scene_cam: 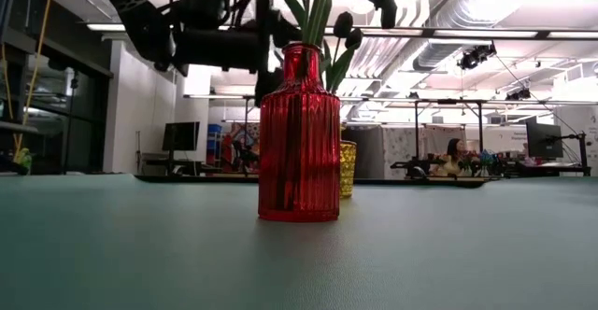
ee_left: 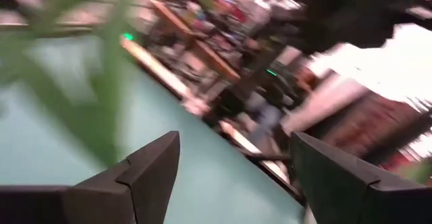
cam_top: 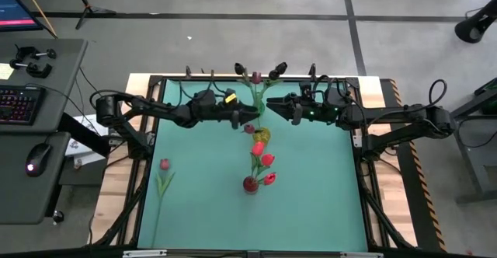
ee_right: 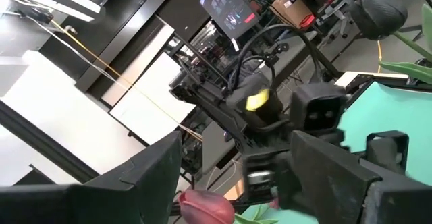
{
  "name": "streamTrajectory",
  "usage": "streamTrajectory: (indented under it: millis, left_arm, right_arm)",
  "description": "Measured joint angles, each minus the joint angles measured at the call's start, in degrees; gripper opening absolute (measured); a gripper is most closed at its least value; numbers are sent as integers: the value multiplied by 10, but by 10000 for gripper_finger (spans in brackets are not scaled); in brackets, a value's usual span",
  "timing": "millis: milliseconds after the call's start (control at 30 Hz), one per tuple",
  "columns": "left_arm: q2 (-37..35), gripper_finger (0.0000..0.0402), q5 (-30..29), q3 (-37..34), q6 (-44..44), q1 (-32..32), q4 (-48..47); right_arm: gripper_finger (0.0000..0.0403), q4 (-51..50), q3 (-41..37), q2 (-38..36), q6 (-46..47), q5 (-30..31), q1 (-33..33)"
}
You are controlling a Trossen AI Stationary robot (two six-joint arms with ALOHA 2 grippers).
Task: Sort flowers into vase by color
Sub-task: Put the red tulip into the yellow vase
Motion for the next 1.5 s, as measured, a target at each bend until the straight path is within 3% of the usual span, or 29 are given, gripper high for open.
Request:
streamTrajectory:
  millis: [233,633,733,900,1200,1500]
  left_arm:
    - [0,266,111,0,31,-7,36]
    - [-39,266,174,-16,-9,21,2]
    - [-73,266,149,-32,6,33,-60]
    - [-90,266,17,-36,18,45,-194]
    - [3,266,17,-27,-53,70,-95]
    - [60,266,58,47,-20,69,-91]
  right_arm:
    - [265,0,0,0,0,-1,0]
    - [265,0,0,0,0,-4,0]
    - [265,0,0,0,0,-4,0]
    - [265,-1,-1,0,0,-4,0]
    - [265,-4,0,0,-3,-4,-8]
    - [265,-4,0,0,-14,-4,-8]
